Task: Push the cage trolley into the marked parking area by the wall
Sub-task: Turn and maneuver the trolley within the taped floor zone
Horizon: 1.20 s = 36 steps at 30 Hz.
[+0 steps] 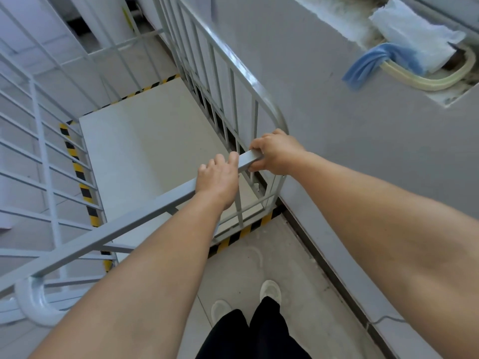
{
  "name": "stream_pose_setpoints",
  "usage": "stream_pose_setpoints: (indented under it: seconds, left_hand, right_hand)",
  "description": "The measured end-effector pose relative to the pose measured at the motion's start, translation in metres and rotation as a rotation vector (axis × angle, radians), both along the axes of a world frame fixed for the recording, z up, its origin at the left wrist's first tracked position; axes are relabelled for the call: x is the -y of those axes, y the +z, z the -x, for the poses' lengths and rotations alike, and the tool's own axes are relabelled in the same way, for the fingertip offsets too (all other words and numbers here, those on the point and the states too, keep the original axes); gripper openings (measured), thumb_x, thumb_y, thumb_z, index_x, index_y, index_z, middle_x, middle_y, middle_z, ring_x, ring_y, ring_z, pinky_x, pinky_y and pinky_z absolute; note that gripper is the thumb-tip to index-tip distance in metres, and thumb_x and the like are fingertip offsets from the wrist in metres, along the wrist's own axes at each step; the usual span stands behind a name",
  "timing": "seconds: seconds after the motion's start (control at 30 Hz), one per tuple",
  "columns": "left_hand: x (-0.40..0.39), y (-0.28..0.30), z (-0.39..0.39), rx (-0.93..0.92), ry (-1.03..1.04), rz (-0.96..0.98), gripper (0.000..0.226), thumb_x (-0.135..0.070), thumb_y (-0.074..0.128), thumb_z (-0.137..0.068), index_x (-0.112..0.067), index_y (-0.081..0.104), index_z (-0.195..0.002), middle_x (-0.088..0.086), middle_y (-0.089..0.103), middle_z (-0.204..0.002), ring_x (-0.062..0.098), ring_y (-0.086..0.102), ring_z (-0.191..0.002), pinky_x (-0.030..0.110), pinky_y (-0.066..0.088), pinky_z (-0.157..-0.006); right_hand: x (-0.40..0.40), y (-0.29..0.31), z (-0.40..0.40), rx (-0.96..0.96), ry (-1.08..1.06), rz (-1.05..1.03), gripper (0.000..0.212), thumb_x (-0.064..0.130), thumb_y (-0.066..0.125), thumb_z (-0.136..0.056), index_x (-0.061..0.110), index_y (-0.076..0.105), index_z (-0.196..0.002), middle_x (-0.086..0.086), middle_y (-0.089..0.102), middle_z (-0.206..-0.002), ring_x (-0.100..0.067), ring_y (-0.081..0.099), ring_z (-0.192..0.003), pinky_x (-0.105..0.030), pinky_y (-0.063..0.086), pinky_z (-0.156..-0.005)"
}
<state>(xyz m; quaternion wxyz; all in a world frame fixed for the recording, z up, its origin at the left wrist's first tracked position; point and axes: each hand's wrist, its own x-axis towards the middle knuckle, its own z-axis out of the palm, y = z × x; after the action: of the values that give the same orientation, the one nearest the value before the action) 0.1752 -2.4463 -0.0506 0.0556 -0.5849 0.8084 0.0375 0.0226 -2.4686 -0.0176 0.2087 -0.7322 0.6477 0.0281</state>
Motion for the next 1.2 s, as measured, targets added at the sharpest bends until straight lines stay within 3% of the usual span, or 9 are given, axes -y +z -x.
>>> stream_pose_setpoints:
  seconds: [0.2, 0.4, 0.53, 0.7, 0.87, 1.0, 1.07, 1.13, 1.2]
  left_hand:
    - [-0.006, 0.000, -0.034, 0.022, -0.009, -0.011, 0.038, -0.016, 0.050, -0.095, -0.017, 0.030, -0.128, 0.012, 0.051, -0.113, 0.029, 0.052, -0.103, 0.039, 0.040, -0.085]
    - [-0.009, 0.002, -0.081, 0.085, 0.003, -0.034, 0.041, -0.015, 0.049, -0.095, -0.018, 0.027, -0.130, 0.011, 0.049, -0.112, 0.029, 0.051, -0.103, 0.038, 0.039, -0.085]
    - [-0.009, 0.004, -0.108, 0.124, 0.025, -0.047, 0.038, -0.016, 0.046, -0.096, -0.018, 0.027, -0.129, 0.011, 0.049, -0.113, 0.030, 0.050, -0.104, 0.039, 0.038, -0.086]
    - [-0.008, 0.003, -0.134, 0.132, 0.052, -0.049, 0.038, -0.013, 0.045, -0.095, -0.019, 0.028, -0.128, 0.010, 0.049, -0.113, 0.030, 0.050, -0.105, 0.038, 0.037, -0.087]
    - [-0.009, 0.006, -0.143, 0.115, 0.062, -0.061, 0.039, -0.015, 0.044, -0.095, -0.019, 0.028, -0.130, 0.010, 0.048, -0.115, 0.030, 0.048, -0.107, 0.037, 0.035, -0.088]
    - [-0.009, 0.012, -0.129, 0.073, 0.128, -0.069, 0.039, -0.033, 0.046, -0.095, -0.014, 0.036, -0.127, 0.010, 0.049, -0.122, 0.030, 0.047, -0.115, 0.038, 0.035, -0.093]
    - [-0.005, 0.012, -0.112, 0.014, 0.148, -0.093, 0.045, -0.047, 0.050, -0.092, -0.014, 0.042, -0.123, 0.008, 0.053, -0.123, 0.028, 0.048, -0.117, 0.038, 0.035, -0.096]
    - [0.002, 0.013, -0.092, -0.054, 0.195, -0.137, 0.051, -0.058, 0.052, -0.088, -0.017, 0.047, -0.120, 0.005, 0.058, -0.119, 0.026, 0.051, -0.114, 0.039, 0.036, -0.095]
    - [0.010, 0.012, -0.076, -0.076, 0.219, -0.177, 0.056, -0.065, 0.051, -0.084, -0.022, 0.052, -0.119, 0.001, 0.062, -0.112, 0.024, 0.053, -0.108, 0.039, 0.036, -0.093]
  right_hand:
    - [-0.007, 0.001, -0.027, -0.002, 0.039, 0.016, 0.025, 0.052, 0.065, -0.082, 0.034, 0.058, -0.098, 0.009, 0.054, -0.084, -0.019, 0.041, -0.103, -0.035, 0.032, -0.074]
    - [-0.010, 0.001, -0.068, 0.033, 0.086, -0.004, 0.037, 0.054, 0.062, -0.084, 0.034, 0.061, -0.114, 0.007, 0.060, -0.092, -0.019, 0.042, -0.107, -0.038, 0.033, -0.081]
    - [-0.011, 0.003, -0.094, 0.070, 0.075, -0.026, 0.041, 0.053, 0.062, -0.084, 0.032, 0.060, -0.119, 0.010, 0.044, -0.076, -0.017, 0.041, -0.099, -0.036, 0.038, -0.081]
    - [-0.006, 0.001, -0.121, 0.094, 0.090, -0.065, 0.045, 0.054, 0.064, -0.083, 0.031, 0.059, -0.121, 0.004, 0.054, -0.093, -0.019, 0.044, -0.112, -0.036, 0.042, -0.078]
    - [0.002, 0.000, -0.131, 0.089, 0.111, -0.113, 0.043, 0.053, 0.067, -0.081, 0.029, 0.062, -0.117, 0.002, 0.062, -0.099, -0.018, 0.054, -0.100, -0.035, 0.050, -0.077]
    - [0.014, 0.006, -0.125, 0.004, 0.257, -0.167, 0.046, 0.062, 0.057, -0.082, 0.025, 0.066, -0.107, 0.002, 0.066, -0.093, -0.019, 0.059, -0.089, -0.030, 0.043, -0.073]
    - [0.023, 0.009, -0.118, -0.031, 0.337, -0.100, 0.051, 0.069, 0.048, -0.081, 0.027, 0.070, -0.101, 0.003, 0.069, -0.095, -0.020, 0.056, -0.098, -0.030, 0.035, -0.081]
    - [0.035, 0.009, -0.106, -0.074, 0.405, -0.030, 0.047, 0.065, 0.042, -0.085, 0.033, 0.070, -0.104, 0.006, 0.068, -0.104, -0.019, 0.047, -0.113, -0.034, 0.029, -0.095]
    - [0.049, 0.006, -0.093, -0.112, 0.443, 0.004, 0.046, 0.063, 0.037, -0.089, 0.035, 0.069, -0.108, 0.006, 0.066, -0.111, -0.019, 0.041, -0.121, -0.038, 0.024, -0.100]
